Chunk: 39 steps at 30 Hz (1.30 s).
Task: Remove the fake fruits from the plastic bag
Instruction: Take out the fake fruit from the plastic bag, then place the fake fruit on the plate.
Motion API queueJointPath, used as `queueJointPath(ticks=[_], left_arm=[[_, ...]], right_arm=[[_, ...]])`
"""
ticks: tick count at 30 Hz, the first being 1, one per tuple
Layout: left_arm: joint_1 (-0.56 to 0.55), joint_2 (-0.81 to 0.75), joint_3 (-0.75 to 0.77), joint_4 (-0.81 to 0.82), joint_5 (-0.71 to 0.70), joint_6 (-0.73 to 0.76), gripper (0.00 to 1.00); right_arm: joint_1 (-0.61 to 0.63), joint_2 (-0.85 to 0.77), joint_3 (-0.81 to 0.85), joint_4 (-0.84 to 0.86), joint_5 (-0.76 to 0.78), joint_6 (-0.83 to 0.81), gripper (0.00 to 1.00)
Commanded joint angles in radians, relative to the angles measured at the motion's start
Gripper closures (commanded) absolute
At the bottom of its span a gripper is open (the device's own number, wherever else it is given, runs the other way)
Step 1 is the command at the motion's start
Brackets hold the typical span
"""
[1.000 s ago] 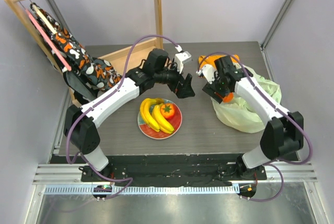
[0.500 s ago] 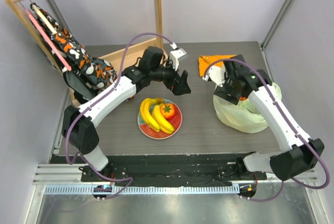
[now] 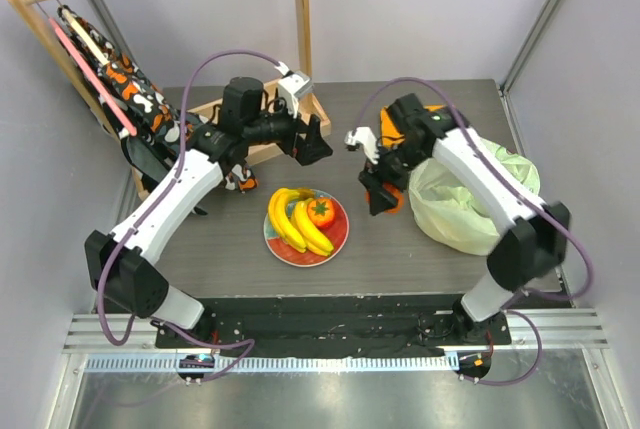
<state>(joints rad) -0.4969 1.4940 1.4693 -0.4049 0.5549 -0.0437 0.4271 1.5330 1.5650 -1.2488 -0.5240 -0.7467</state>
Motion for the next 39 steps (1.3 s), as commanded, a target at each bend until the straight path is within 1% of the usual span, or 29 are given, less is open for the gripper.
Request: queueJointPath(ticks=[1, 4, 7, 11, 14, 15, 19, 24, 26, 32, 33, 35, 36, 37, 38, 39], left_arm=[[0.029, -0.057, -0.021, -0.014, -0.006, 0.025, 0.02], [0.052, -0.078, -0.03, -0.012, -0.004, 0.024, 0.02], [0.069, -0.092, -0.036, -0.014, -0.001, 0.025, 0.02], [0.086, -0.112, -0.069, -0.008, 0.005, 0.022, 0.02], [0.098, -0.132, -0.089, -0.005, 0.01, 0.018, 0.02], [0.1, -0.136, -0.093, -0.005, 0.011, 0.018, 0.02], [0.118, -0.156, -0.113, -0.003, 0.019, 0.015, 0.02], [0.13, -0.172, -0.13, 0.009, 0.023, 0.007, 0.02], [0.13, -0.17, -0.135, 0.015, 0.028, 0.001, 0.02], [0.132, -0.163, -0.138, 0.017, 0.037, -0.004, 0.02], [0.133, -0.163, -0.139, 0.02, 0.036, -0.004, 0.02], [0.133, -0.163, -0.147, 0.026, 0.039, -0.005, 0.02], [0.132, -0.163, -0.15, 0.029, 0.04, -0.007, 0.02], [0.132, -0.163, -0.153, 0.035, 0.043, -0.011, 0.02], [0.132, -0.163, -0.155, 0.035, 0.043, -0.015, 0.02], [0.132, -0.163, -0.156, 0.038, 0.048, -0.016, 0.02]], right_arm=[[0.028, 0.181, 0.016, 0.072, -0.252, 0.139, 0.35], [0.045, 0.274, 0.033, 0.149, -0.286, 0.226, 0.36], [0.07, 0.335, 0.062, 0.17, -0.312, 0.257, 0.38], [0.146, 0.416, 0.084, 0.173, -0.306, 0.271, 0.39], [0.183, 0.452, 0.079, 0.196, -0.243, 0.305, 0.4], [0.203, 0.457, 0.072, 0.21, -0.19, 0.32, 0.41], [0.222, 0.478, 0.046, 0.256, -0.102, 0.383, 0.41], [0.223, 0.509, 0.081, 0.29, -0.048, 0.428, 0.42], [0.225, 0.516, 0.095, 0.304, -0.028, 0.441, 0.4], [0.254, 0.539, 0.092, 0.313, -0.021, 0.469, 0.28], [0.259, 0.538, 0.09, 0.315, -0.019, 0.472, 0.22], [0.266, 0.533, 0.086, 0.313, -0.007, 0.48, 0.18], [0.269, 0.53, 0.084, 0.312, -0.007, 0.481, 0.14], [0.269, 0.527, 0.084, 0.307, -0.002, 0.481, 0.03], [0.269, 0.524, 0.084, 0.304, 0.013, 0.483, 0.0], [0.268, 0.521, 0.086, 0.298, 0.019, 0.483, 0.0]])
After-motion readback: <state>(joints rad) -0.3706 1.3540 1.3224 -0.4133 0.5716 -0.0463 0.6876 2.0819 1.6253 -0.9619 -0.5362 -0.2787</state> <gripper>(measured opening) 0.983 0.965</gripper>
